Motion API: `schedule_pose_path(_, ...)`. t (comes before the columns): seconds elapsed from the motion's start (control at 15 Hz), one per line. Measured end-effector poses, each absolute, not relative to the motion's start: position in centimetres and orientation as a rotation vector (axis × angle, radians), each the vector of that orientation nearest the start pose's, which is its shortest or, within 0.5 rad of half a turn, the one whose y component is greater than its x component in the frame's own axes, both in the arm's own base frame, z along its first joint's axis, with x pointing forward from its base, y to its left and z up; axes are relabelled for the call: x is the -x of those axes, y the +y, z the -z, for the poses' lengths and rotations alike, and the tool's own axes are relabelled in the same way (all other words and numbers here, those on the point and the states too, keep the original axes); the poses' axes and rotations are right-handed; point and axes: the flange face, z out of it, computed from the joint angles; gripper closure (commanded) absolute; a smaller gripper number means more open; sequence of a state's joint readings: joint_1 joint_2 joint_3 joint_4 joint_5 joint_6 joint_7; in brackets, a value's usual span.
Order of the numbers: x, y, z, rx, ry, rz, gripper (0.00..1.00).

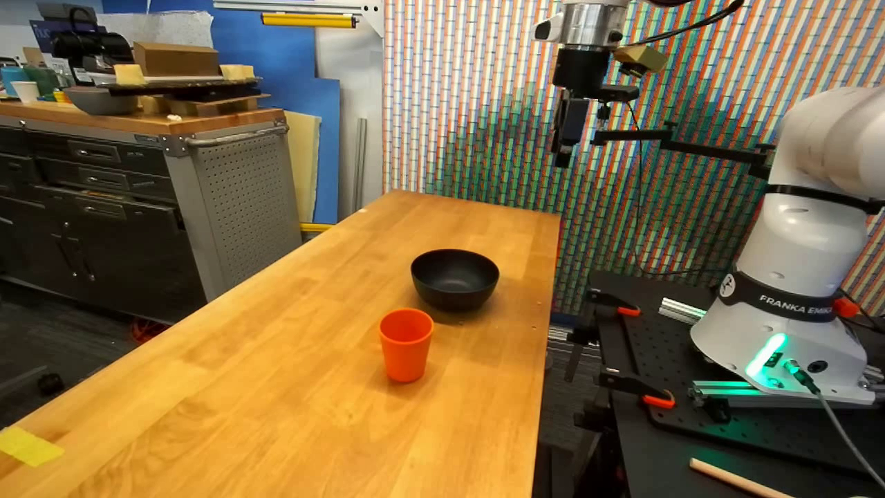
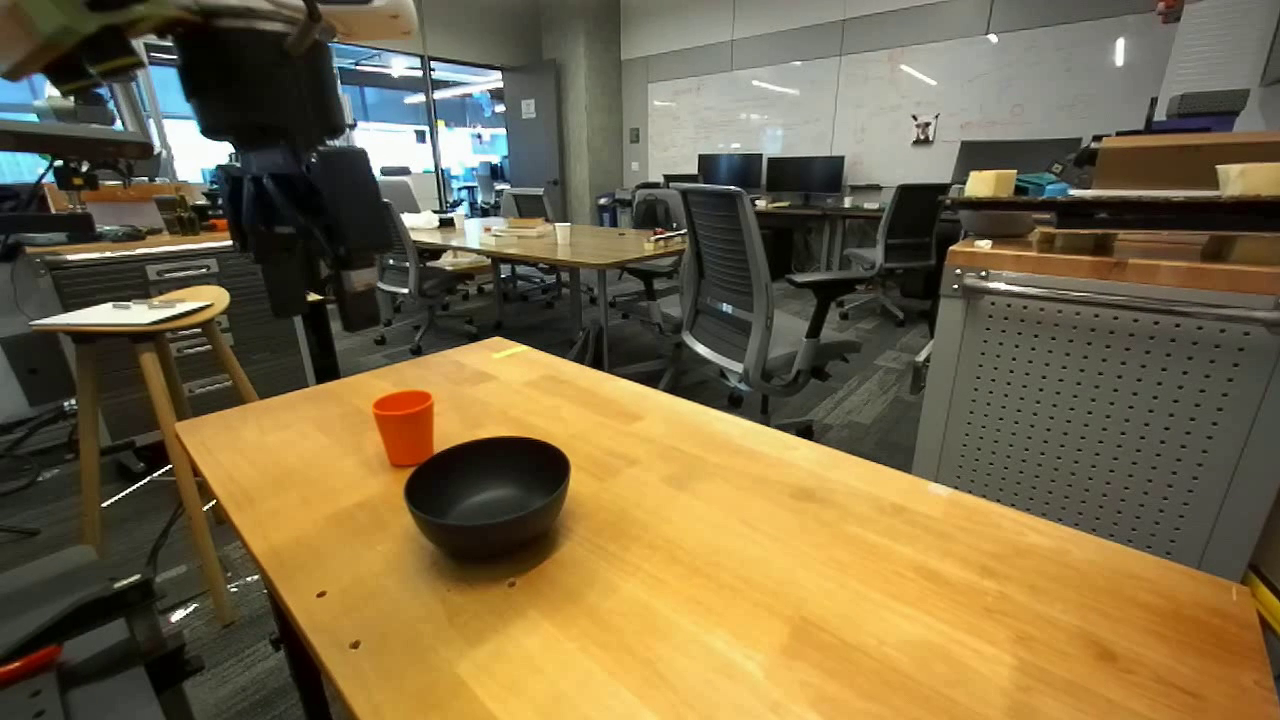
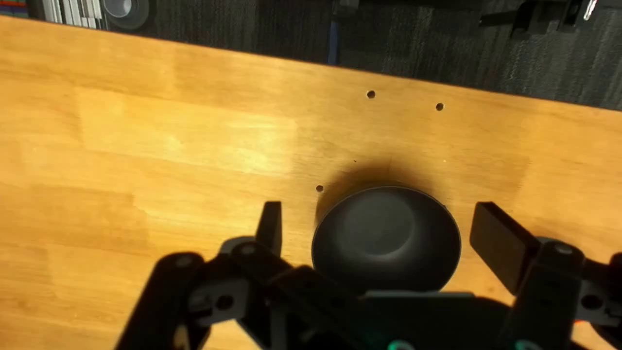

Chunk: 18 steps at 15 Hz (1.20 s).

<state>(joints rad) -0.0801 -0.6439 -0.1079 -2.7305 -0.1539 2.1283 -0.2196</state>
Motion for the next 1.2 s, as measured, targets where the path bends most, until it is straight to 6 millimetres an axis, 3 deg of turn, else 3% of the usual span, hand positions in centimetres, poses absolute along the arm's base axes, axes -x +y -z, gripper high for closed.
schedule_pose_path(0.33, -40.4, 1.2, -37.5, 3.258, -0.366, -0.078, 0.0)
schedule_pose_path(0.53, -44.4, 5.0, -34.9, 3.252, -0.412, -0.131, 0.0)
schedule_pose_path(0.87, -51.0, 9.6, -29.7, 3.228, -0.384, -0.195, 0.0)
schedule_pose_path(1.2, -55.5, 12.4, -24.4, 3.198, -0.342, -0.265, 0.0)
